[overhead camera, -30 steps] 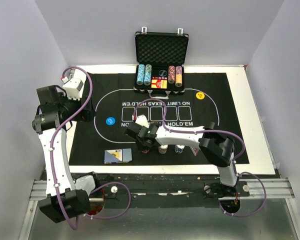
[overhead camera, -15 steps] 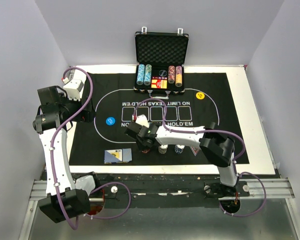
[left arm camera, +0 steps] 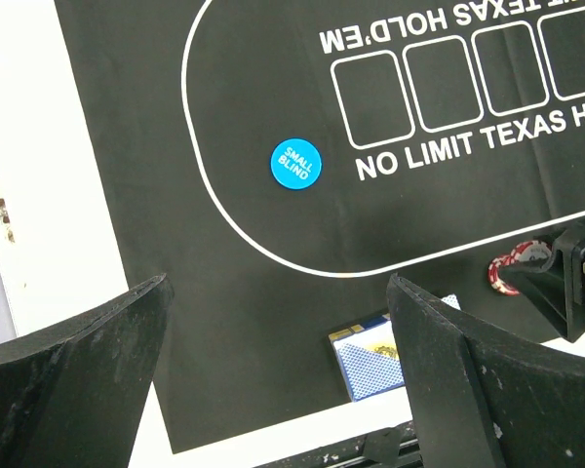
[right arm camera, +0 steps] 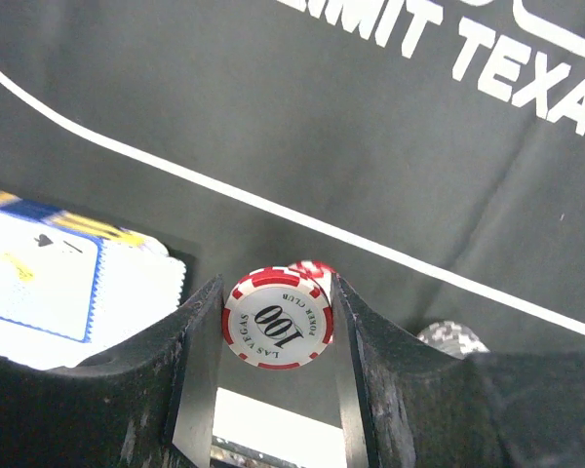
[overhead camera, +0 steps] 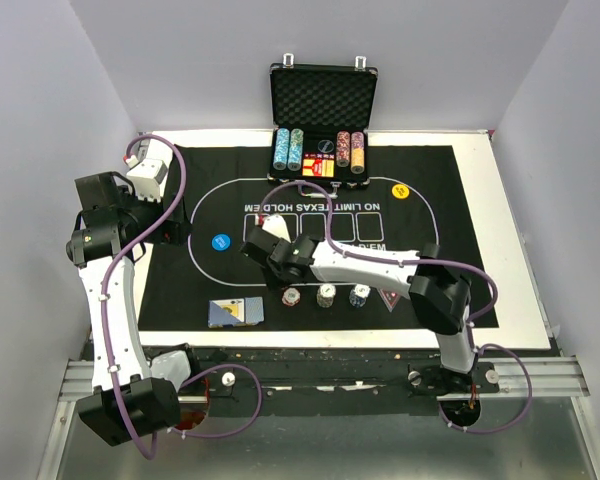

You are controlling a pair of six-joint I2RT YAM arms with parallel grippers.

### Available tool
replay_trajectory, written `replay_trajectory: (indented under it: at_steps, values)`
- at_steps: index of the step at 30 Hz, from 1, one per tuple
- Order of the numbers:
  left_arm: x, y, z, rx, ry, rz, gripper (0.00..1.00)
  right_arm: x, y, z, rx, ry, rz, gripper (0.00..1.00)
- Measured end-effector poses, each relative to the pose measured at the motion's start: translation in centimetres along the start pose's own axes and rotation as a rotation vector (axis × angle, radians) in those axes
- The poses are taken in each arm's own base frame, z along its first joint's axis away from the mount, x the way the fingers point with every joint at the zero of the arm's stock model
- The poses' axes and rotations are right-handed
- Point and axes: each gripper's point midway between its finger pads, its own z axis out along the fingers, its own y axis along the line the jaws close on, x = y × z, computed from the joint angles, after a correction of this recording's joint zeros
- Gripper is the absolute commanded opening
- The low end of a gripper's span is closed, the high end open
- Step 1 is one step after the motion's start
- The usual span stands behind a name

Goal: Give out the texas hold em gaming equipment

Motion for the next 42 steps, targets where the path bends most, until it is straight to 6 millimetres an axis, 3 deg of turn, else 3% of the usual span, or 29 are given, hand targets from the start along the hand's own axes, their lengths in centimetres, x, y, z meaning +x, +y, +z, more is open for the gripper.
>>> replay_trajectory:
  at_steps: [2, 6, 10, 13, 17, 20, 24, 29, 31, 34, 36, 42]
  values:
    - [0.0, 0.0, 0.0, 0.0, 0.0, 0.0, 0.99, -1.4, 0.5, -0.3, -0.003, -0.025, -0.012, 0.43]
    - [0.0, 0.0, -0.1, -0.001, -0.002, 0.002, 0.99, -6.0, 3.3, 0.5, -0.032, -0.11, -0.027, 0.43]
    - [-0.1, -0.1, -0.3, -0.003, -0.009, 0.006, 0.99, -9.1, 5.2, 3.6, -0.042, -0.154, -0.039, 0.42]
    - [-0.1, -0.2, -0.4, -0.003, -0.01, 0.007, 0.99, -10.4, 5.5, 6.5, -0.037, -0.159, -0.038, 0.42]
    - [-0.1, -0.2, -0.5, -0.004, -0.012, 0.012, 0.99, -10.6, 4.1, 10.1, -0.012, -0.134, -0.032, 0.43]
    - [-0.1, -0.2, -0.5, -0.004, -0.013, 0.015, 0.99, -10.3, 3.1, 11.5, -0.003, -0.11, -0.027, 0.43]
    - [-0.1, -0.2, -0.5, -0.004, -0.014, 0.016, 0.99, -10.8, 2.4, 12.3, -0.012, -0.108, -0.017, 0.43]
    - [-0.1, -0.2, -0.5, -0.004, -0.014, 0.016, 0.99, -11.0, 3.6, 12.4, -0.056, -0.113, -0.02, 0.45]
    - [-0.1, -0.2, -0.5, -0.004, -0.014, 0.016, 0.99, -11.1, 4.0, 12.4, -0.069, -0.116, -0.022, 0.5]
    - [-0.1, -0.2, -0.5, -0.004, -0.014, 0.016, 0.99, -11.2, 4.4, 12.7, -0.085, -0.119, -0.021, 0.74]
    - [-0.1, -0.2, -0.5, -0.004, -0.014, 0.016, 0.99, -11.1, 4.5, 12.8, -0.09, -0.116, -0.019, 0.84]
    - [-0.1, -0.2, -0.5, -0.004, -0.014, 0.016, 0.99, -11.2, 4.7, 12.8, -0.092, -0.128, -0.026, 0.89]
